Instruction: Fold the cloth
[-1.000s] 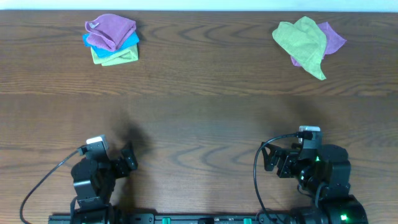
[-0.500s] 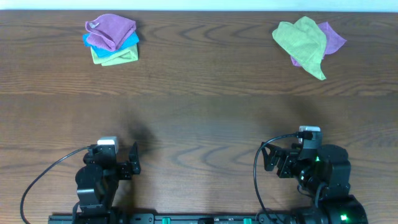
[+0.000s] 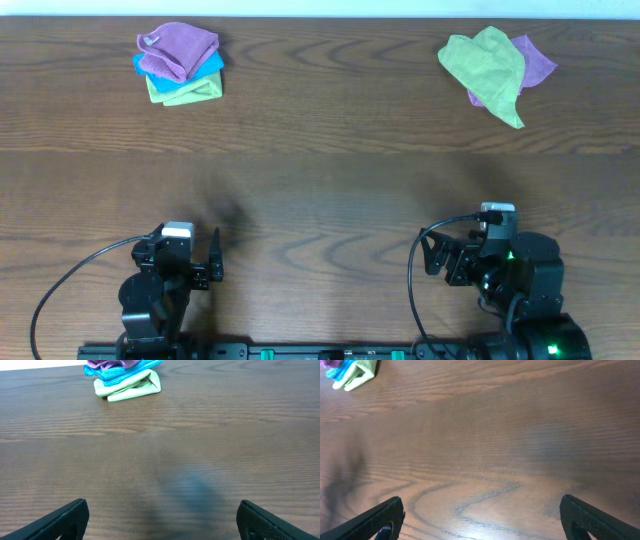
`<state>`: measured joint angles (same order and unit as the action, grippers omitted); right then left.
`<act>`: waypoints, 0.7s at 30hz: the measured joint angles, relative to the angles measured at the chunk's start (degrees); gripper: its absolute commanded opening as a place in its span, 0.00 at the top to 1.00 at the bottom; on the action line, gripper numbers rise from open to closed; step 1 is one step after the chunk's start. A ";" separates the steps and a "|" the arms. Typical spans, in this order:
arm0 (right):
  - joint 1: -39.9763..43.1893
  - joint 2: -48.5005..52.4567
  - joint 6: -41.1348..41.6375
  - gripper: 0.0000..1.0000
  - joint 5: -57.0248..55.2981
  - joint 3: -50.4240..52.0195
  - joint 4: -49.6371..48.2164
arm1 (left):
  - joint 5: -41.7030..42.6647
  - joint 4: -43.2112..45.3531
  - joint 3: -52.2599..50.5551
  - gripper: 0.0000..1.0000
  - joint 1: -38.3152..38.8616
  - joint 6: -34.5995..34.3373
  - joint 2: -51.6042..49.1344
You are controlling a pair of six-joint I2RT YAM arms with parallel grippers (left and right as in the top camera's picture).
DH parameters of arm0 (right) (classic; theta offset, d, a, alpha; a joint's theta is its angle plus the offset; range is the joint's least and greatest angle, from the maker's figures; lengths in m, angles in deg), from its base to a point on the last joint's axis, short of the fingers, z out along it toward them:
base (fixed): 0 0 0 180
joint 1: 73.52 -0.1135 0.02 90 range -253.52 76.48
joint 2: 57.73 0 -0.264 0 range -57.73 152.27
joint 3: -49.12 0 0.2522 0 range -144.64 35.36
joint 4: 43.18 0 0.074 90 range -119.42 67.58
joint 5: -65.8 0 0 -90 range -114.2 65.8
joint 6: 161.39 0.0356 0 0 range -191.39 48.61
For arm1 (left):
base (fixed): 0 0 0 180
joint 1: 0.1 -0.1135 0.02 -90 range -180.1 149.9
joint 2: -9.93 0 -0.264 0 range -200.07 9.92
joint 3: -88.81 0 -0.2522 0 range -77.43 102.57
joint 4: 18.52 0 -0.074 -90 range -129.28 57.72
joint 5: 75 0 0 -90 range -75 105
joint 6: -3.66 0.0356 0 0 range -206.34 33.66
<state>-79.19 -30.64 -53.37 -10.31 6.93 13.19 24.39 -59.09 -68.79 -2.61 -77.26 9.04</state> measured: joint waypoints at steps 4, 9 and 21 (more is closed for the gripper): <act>0.00 0.00 0.00 0.01 0.00 0.00 0.02 | -0.02 0.00 0.00 0.05 0.00 0.00 0.00; 0.00 0.00 0.00 0.01 0.00 0.00 0.00 | -0.02 0.00 0.00 0.05 0.00 0.00 0.04; 0.00 0.00 0.00 0.01 0.00 0.00 0.00 | -0.42 0.00 0.00 0.04 0.00 0.02 0.04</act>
<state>-79.19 -30.64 -53.37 -10.31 6.93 13.19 23.98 -59.09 -68.79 -2.61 -77.23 9.08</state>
